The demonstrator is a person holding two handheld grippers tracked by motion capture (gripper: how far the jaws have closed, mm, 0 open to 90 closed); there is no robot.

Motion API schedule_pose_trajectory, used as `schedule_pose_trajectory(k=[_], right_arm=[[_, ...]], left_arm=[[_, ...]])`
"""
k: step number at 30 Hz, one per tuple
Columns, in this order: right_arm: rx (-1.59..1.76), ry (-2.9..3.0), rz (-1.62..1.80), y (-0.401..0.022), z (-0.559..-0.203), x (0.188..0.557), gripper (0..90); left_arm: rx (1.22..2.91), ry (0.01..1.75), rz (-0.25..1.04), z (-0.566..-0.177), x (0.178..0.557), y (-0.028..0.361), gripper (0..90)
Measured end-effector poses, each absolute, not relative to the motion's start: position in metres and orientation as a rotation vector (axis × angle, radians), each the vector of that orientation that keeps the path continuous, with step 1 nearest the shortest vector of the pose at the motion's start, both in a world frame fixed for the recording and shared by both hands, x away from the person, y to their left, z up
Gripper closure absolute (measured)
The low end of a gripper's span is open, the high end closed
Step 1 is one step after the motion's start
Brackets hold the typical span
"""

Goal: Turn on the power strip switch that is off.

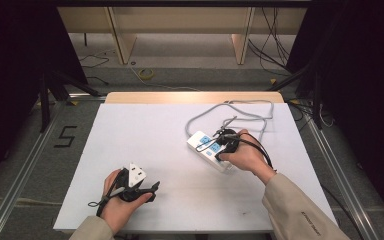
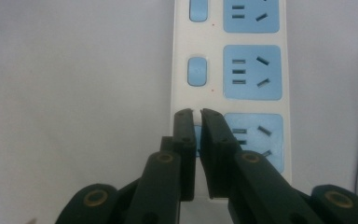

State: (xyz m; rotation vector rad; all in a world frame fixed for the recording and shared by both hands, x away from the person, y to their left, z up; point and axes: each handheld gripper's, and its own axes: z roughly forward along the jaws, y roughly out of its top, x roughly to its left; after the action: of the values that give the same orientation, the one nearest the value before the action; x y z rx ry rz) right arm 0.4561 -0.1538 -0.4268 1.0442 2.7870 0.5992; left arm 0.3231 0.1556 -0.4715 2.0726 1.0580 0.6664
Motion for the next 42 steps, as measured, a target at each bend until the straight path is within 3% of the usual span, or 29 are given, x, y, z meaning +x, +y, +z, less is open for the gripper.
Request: schedule_pose_trajectory(k=[42], right_arm=[[1.126,2.702,0.784,-0.219,-0.431,0.409,64.1]], left_arm=[[2.083,1.067,0.656,-0.474,0.323,0.156,23.9]])
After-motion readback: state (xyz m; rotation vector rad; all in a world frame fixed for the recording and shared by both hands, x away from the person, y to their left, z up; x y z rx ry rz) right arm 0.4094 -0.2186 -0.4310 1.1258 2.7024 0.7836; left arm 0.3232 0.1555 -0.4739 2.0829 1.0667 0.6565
